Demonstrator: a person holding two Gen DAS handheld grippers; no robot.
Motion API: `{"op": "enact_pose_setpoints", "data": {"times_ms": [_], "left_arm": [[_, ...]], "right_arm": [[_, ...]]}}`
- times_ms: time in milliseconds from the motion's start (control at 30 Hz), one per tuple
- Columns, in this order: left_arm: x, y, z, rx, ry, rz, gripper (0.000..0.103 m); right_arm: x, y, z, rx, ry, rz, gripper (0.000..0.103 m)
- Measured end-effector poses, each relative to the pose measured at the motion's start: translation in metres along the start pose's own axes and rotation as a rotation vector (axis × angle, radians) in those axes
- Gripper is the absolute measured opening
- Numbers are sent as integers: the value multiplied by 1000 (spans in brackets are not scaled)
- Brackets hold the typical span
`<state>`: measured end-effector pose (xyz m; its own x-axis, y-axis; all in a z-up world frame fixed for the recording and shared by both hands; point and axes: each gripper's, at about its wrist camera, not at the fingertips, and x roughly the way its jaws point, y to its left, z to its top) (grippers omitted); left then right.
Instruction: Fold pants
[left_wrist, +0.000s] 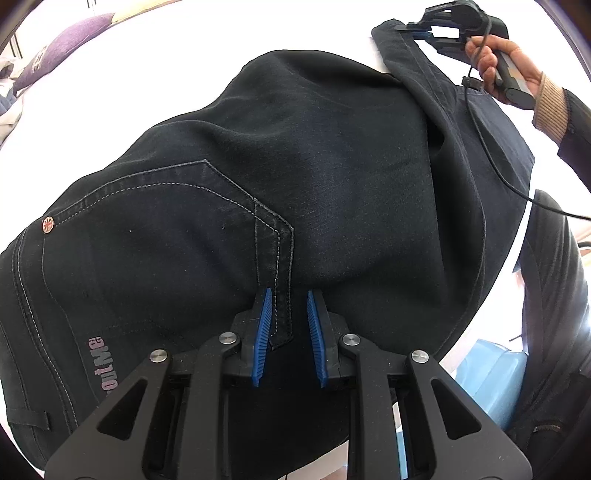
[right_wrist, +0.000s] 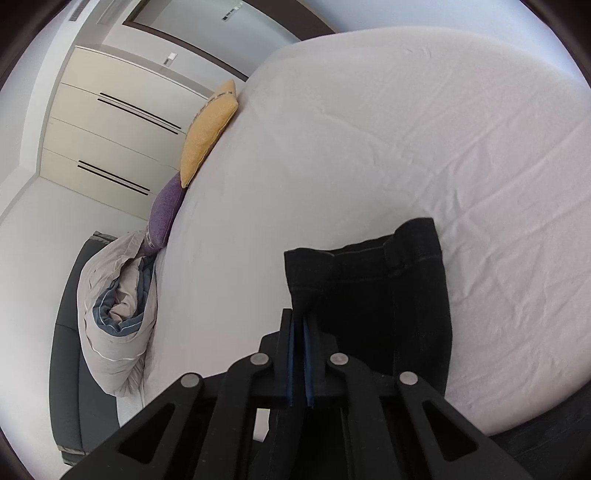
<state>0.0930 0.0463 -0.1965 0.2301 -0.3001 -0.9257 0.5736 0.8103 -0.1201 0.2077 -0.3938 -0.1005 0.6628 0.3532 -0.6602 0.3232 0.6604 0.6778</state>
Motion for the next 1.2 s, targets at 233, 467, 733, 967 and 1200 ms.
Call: {"op": "enact_pose_setpoints", "data": {"times_ms": [233,467,733,967,1200], "left_arm": [[1,-5,2,-2,0,13,19],[2,-12,6,0,6,40,19],[2,-14,7,1,11,45,19],[1,-14,8,-12,15,53,19],[2,-22,11,-19,21,88,19]], "right_arm": [[-54,6,-7,-17,-90,52,3],[-117,-9,-20,45,-190,114,3],[-187,-70,-64,147,-255,70,3],[-218,-127,-109,217,-253,-49,3],[-236,-140,-138,207,-274,-124,3]]}}
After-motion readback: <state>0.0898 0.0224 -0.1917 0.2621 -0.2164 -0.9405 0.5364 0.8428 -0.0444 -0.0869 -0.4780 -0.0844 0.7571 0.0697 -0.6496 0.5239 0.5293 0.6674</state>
